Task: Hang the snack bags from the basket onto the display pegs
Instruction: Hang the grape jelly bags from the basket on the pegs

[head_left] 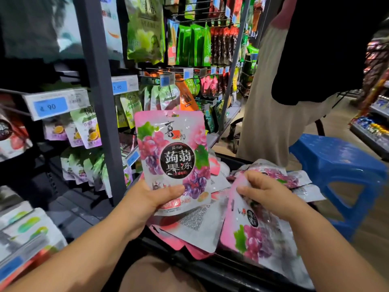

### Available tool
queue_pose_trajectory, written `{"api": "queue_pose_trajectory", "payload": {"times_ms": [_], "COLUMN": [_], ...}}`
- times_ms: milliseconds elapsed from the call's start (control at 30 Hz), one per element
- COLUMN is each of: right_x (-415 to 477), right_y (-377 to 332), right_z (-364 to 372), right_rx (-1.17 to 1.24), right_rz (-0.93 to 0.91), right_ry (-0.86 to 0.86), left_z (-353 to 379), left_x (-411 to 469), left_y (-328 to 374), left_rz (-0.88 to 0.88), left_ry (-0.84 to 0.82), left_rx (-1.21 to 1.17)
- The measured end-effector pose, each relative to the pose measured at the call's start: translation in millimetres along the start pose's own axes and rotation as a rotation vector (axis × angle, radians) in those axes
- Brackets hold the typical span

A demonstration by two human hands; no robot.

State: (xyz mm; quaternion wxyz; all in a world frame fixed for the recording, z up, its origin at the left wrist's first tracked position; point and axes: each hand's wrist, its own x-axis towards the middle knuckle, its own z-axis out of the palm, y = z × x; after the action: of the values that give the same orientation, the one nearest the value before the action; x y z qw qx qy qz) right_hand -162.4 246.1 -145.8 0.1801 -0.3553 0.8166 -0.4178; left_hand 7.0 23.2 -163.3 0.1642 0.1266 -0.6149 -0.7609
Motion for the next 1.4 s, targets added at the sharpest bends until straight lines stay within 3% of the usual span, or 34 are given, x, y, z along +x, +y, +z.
{"api": "queue_pose_trajectory", "payload": {"times_ms": [200, 333, 600, 833, 1033, 1133, 1233, 1300, 1400], "right_x": [3.6, 12.5, 53.9, 72.7, 78.0, 64.7, 45.2, 35.1, 30.8], "right_y": [-15.3, -34.4, -78.7, -104.5, -90.4, -77.0, -67.6, -63.3, -59.2], "right_z": [-15.4, -20.5, -5.5, 29.0, 56.4, 65.3, 81.2, 90.6, 98.8], "right_rx": [0.168, 0.503, 0.665, 0.543, 0.364, -0.053, -0.348, -0.403, -0.37], "right_rz": [-0.059, -0.115, -0.175, -0.241, -0.206, -0.21, -0.198, -0.146, -0.095], "right_ry": [0.369, 0.56, 0.567, 0.51, 0.582, 0.686, 0.488, 0.318, 0.222], "left_z": [1.6, 5.1, 12.8, 8.0, -0.2, -5.2, -7.9, -6.1, -3.7], "left_x": [-6.7, -8.8, -10.6, -8.5, -6.5, -2.5, 2.4, 3.5, 4.6], "left_y": [2.4, 4.5, 9.9, 12.3, 3.1, -0.9, -3.4, -4.6, -6.5], "left_rz": [0.004, 0.005, 0.015, 0.023, 0.025, 0.005, -0.006, -0.02, -0.038], "left_ry": [0.032, 0.046, 0.124, 0.204, 0.333, 0.395, 0.425, 0.419, 0.397], "left_rx": [0.007, 0.016, 0.114, 0.144, 0.207, 0.172, 0.136, 0.088, 0.013]}}
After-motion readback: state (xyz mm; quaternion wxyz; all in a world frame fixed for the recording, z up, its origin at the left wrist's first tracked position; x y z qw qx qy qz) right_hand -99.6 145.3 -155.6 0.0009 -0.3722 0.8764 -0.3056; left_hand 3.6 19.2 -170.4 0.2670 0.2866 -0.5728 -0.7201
